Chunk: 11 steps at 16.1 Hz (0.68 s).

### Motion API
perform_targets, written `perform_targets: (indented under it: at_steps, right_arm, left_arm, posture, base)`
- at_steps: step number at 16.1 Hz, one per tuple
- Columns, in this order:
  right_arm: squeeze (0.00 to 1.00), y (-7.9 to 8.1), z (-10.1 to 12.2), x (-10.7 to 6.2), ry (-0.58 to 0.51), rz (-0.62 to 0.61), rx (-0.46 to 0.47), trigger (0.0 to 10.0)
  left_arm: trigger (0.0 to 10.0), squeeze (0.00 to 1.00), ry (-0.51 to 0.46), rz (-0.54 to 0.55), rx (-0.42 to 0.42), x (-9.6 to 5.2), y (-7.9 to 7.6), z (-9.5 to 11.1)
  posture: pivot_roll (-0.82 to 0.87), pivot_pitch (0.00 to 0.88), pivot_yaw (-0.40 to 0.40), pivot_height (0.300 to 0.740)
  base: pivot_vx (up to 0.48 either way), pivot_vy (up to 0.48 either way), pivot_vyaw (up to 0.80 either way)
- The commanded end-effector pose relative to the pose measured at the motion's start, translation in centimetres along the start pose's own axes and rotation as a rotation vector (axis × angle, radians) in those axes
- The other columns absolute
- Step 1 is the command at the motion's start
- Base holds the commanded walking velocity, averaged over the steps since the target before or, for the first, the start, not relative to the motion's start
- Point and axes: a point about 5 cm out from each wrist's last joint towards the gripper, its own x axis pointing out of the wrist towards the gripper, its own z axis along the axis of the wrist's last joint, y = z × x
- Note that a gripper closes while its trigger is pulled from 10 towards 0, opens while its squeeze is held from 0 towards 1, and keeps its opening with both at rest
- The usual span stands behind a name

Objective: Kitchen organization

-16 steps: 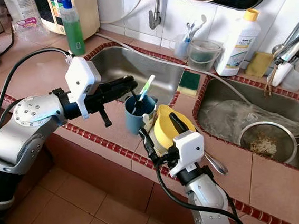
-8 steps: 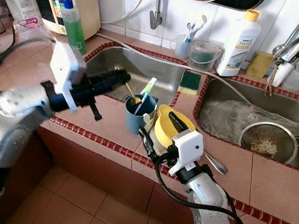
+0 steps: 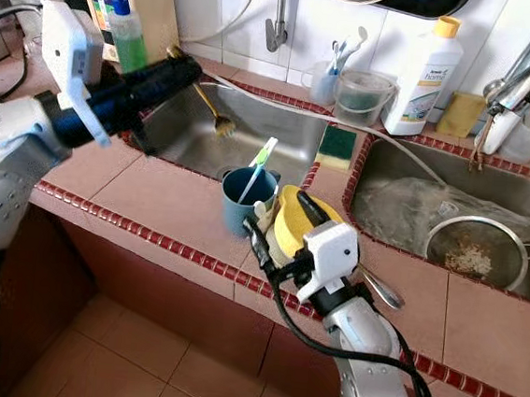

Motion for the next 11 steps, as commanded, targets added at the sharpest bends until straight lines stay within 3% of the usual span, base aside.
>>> perform_targets:
  at_steps: [1,5,8,11]
  right_arm:
    - [0.00,-0.2,1.2,0.5,-0.035,-0.014,0.016,10.0]
    - [0.00,-1.4,3.3,0.8,-0.081,-0.069,0.007,10.0]
    - [0.00,-1.8,3.8,0.8,-0.095,-0.089,0.005,10.0]
    - [0.00,-3.8,5.3,0.7,-0.155,-0.237,-0.054,10.0]
  left_arm:
    - [10.0,0.00,-0.035,0.042,-0.013,0.4,0.8,-0.1]
    - [10.0,0.00,-0.024,0.138,-0.079,1.2,1.6,-2.9]
    - [10.0,0.00,-0.019,0.169,-0.098,1.4,2.0,-3.5]
    - [10.0,0.00,0.072,0.337,-0.060,1.4,3.5,-6.0]
  posture:
    - [-0.19,0.060,0.040,0.740]
    - [-0.22,0.048,0.051,0.740]
    - [-0.23,0.046,0.055,0.740]
    - [-0.25,0.026,0.070,0.740]
  base:
    - [0.000,0.000,0.00]
    - [0.000,0.000,0.00]
    - [0.000,0.000,0.00]
    - [0.000,0.000,0.00]
